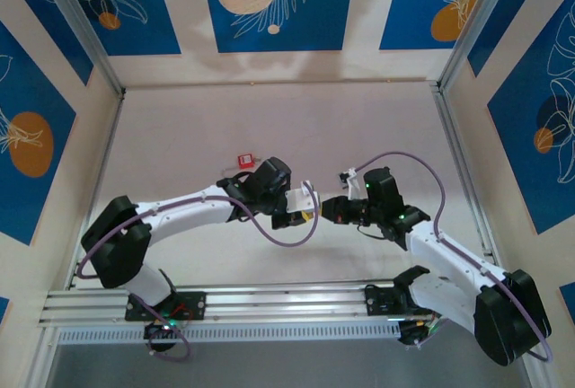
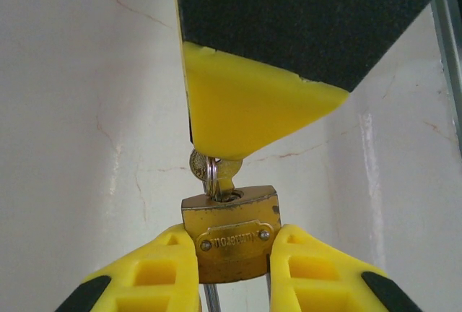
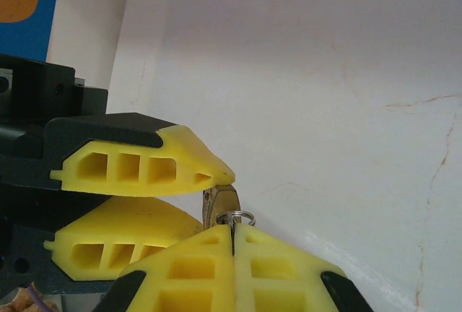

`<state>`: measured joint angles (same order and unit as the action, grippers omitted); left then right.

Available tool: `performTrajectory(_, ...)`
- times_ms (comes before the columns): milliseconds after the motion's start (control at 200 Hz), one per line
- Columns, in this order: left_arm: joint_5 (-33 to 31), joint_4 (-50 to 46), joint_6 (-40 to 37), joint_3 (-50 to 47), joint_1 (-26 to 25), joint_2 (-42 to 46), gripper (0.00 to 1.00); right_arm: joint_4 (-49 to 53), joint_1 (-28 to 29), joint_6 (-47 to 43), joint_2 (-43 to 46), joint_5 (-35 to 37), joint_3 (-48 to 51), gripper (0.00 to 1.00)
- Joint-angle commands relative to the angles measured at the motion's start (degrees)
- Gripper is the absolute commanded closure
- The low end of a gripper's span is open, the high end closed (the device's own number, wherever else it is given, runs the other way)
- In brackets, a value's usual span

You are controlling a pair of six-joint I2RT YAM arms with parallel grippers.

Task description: Unlock with the key

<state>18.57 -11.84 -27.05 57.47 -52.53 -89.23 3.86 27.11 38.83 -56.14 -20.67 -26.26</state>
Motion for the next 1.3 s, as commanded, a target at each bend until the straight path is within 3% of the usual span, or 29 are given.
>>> performTrajectory(0,5.51,9.06,0.65,4.52,-2.56,0.31,0.95,-0.57,1.92,-1.13,-1.16,-0.26,-1.24,1.0)
performTrajectory(140,4.9,9.13,0.53,5.0,-2.84,0.15,0.95,0.12,2.42,-1.2,-1.78,0.16,-2.02,0.99)
performTrajectory(235,3.97,7.09,-0.13,5.45,-2.84,-0.04,0.96,3.1,1.99,-2.54,-0.83,1.35,-3.15,0.9)
performTrajectory(340,2.35,3.93,-1.81,4.68,-2.83,-0.28,0.96,7.44,-0.56,-3.23,2.22,2.61,-4.62,0.71)
performTrajectory(455,-1.96,-2.82,-4.55,5.15,-3.01,-1.24,0.96,10.08,-3.98,-1.78,5.73,4.42,-4.61,0.61)
performTrajectory(555,-6.44,-6.2,-6.68,5.11,-3.23,-1.42,0.96,11.07,-5.51,-0.07,7.0,6.53,-3.62,0.59)
performTrajectory(725,-13.3,-11.89,-11.38,6.71,-3.86,-2.66,0.97,11.39,-6.36,0.48,5.52,7.34,-2.78,0.57)
performTrajectory(915,-22.6,-17.44,-17.68,9.57,-5.56,-4.25,0.97,7.66,-4.74,-0.24,1.43,0.74,-2.1,0.61)
performTrajectory(1125,-20.41,-17.74,-17.89,10.28,-5.9,-3.14,0.97,1.72,-1.56,-1.03,-3.71,-4.63,-1.1,0.78)
performTrajectory(1296,-18.59,-17.26,-16.9,9.88,-5.91,-2.7,0.97,-3.04,-0.66,0.2,-3.73,-5.91,0.4,0.77)
